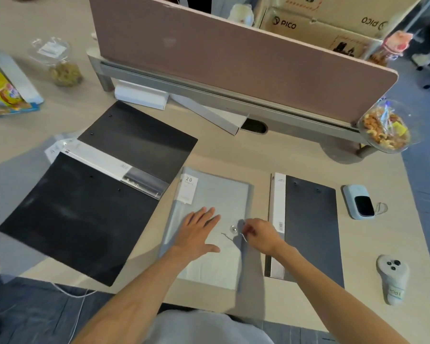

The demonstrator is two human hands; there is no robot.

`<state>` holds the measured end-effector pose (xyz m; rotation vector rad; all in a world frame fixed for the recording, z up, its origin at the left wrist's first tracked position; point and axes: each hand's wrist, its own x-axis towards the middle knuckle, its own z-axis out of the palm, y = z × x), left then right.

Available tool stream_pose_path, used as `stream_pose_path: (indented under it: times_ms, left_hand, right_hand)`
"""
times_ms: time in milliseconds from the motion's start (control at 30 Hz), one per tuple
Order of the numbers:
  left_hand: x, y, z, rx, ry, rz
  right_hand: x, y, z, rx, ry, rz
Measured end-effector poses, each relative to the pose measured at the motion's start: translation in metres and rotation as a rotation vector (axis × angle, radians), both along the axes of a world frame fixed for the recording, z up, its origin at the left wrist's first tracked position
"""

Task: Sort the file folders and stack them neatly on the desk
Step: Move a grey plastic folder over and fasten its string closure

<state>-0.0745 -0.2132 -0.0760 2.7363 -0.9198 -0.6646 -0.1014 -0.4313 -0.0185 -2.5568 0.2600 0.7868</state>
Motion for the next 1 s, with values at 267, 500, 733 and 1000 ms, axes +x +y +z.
stream_pose_path:
  times_ms: [267,500,733,1000]
  left_hand:
    - [0.001,0.001,0.001,0.013,0.018,-0.015]
    - [0.001,0.0,0.003,0.019,0.035,-0.01]
    - [0.003,0.002,0.001,-0.046,0.065,0.048]
    - [0.006,0.004,-0.002,-0.073,0.062,0.043]
  right_hand:
    - [-0.005,-0.016,0.025,-0.061,0.231,0.298]
    - [0.006,-0.011,0.031,-0.022,0.186,0.236]
    - [0.023,0.021,0.011,0.043,0.097,0.41]
    - [0.056,0.028,-0.004,0.064,0.007,0.337]
